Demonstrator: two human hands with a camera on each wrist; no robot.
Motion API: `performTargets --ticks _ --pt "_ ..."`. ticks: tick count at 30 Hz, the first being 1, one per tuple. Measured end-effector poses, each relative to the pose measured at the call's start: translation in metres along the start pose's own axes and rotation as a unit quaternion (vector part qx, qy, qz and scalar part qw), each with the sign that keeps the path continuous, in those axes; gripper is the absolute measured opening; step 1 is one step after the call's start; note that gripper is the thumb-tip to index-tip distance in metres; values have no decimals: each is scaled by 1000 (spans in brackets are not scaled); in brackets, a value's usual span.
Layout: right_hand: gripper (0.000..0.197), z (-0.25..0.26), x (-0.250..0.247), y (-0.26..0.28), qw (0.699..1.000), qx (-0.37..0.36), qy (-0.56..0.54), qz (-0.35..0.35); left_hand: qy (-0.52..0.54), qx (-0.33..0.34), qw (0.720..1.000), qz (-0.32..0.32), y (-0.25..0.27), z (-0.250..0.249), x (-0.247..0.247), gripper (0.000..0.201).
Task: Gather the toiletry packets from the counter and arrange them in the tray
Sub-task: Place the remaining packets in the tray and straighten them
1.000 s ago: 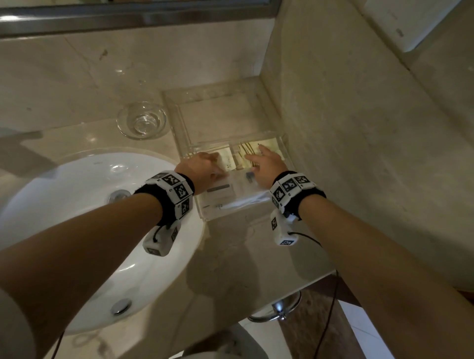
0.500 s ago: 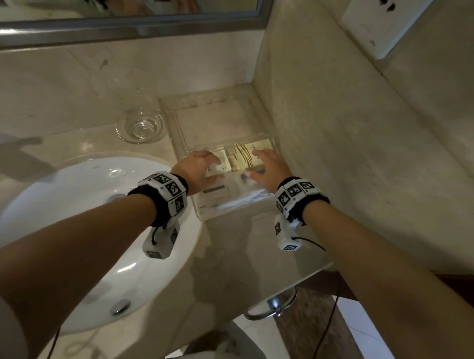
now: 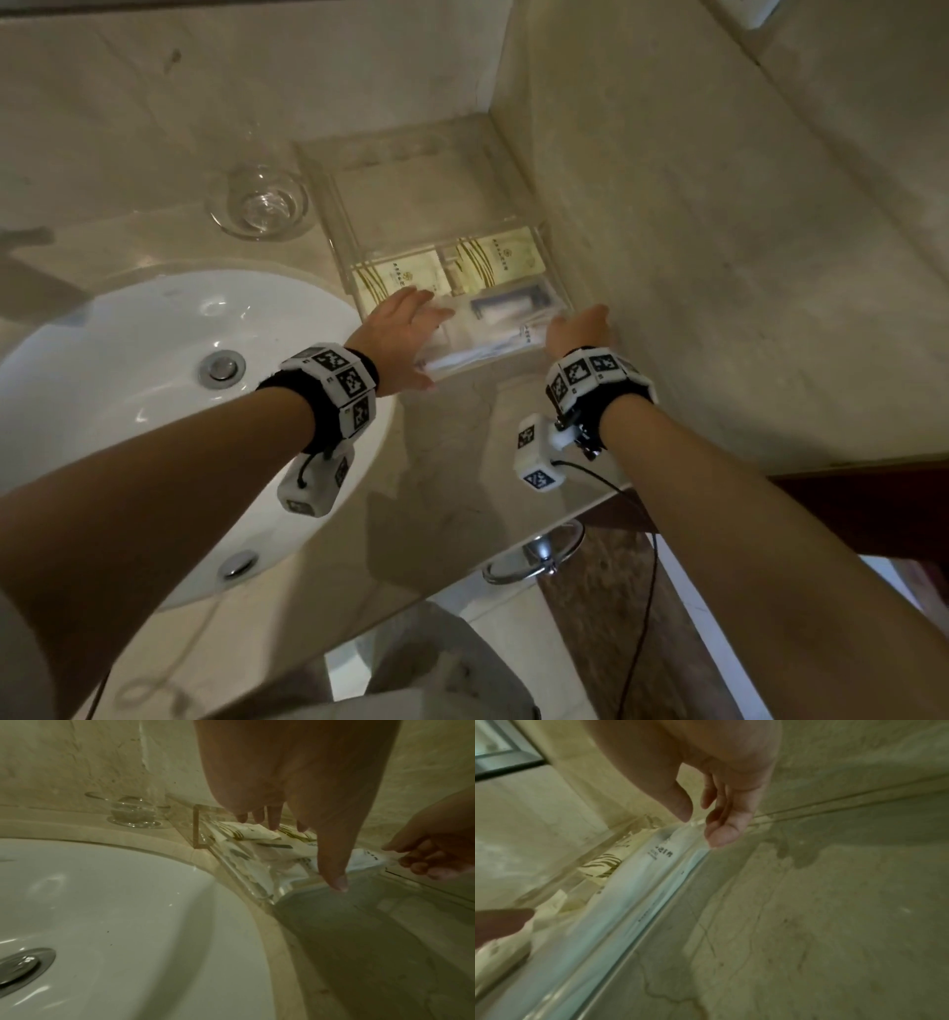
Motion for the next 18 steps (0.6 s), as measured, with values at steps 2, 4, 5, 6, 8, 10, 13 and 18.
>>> performTargets --ticks 2,4,5,6,8,10,13,18 --pt "51 -3 -2 3 1000 4 -7 2 -1 5 1000 -11 -1 1 0 96" --pt "52 -9 -1 1 999 29 -43 6 -1 8 1000 -12 -2 3 2 96" --pt "52 -11 5 -3 996 53 -72 14 2 8 1000 -12 -3 3 3 96" --pt "52 -12 10 -7 990 79 -118 16 4 9 1000 -13 -3 3 4 95" --pt "55 -17 20 -12 971 149 -188 19 3 14 1000 -14 -3 3 4 95" --pt "50 -16 30 -8 943 157 -286 69 1 17 1000 -16 -3 2 5 94" --pt "39 -17 31 -8 917 131 -355 123 0 21 1000 -16 -3 3 5 91" --pt "11 -16 29 -10 902 128 -383 155 1 26 1000 -17 -1 0 4 87"
Point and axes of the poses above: each hand's wrist, its own y-axis away from the middle knuckle, its own x-axis out of the palm, z = x × y, the point moved 4 cm from there along -y, towards the middle knuckle, and after that the axes turned 12 degrees about y, right-handed, at the moved point
